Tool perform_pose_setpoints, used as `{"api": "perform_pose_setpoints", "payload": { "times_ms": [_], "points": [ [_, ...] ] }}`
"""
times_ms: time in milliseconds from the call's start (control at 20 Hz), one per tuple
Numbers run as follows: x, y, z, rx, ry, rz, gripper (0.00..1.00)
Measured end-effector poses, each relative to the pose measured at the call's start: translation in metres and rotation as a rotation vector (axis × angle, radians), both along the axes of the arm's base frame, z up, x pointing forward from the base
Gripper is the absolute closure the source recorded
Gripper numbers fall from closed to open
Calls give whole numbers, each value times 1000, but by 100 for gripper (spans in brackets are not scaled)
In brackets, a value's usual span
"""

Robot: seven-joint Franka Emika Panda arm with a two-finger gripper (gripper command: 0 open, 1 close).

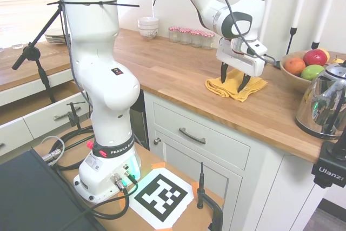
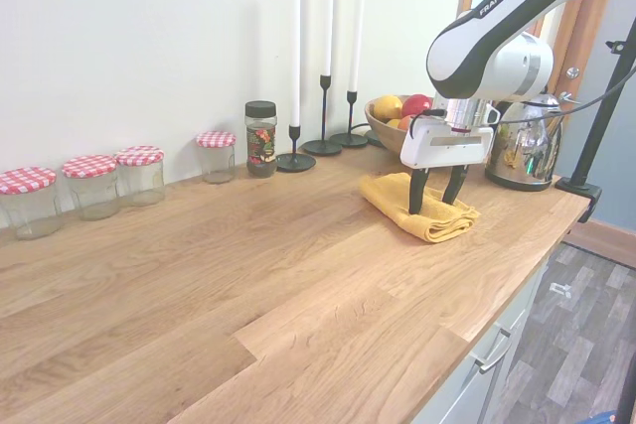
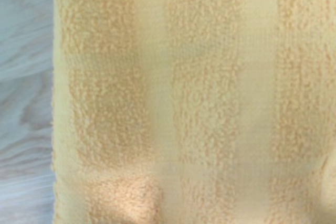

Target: Wipe the counter

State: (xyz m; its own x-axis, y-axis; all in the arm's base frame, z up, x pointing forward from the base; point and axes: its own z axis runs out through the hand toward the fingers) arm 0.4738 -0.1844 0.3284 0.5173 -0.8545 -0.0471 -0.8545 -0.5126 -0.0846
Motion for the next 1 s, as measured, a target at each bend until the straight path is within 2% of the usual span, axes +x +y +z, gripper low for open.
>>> {"api": "perform_pose_setpoints", "payload": {
  "times_ms": [1000],
  "points": [
    [-6,13,-3,17,-22,2,100]
  ]
}}
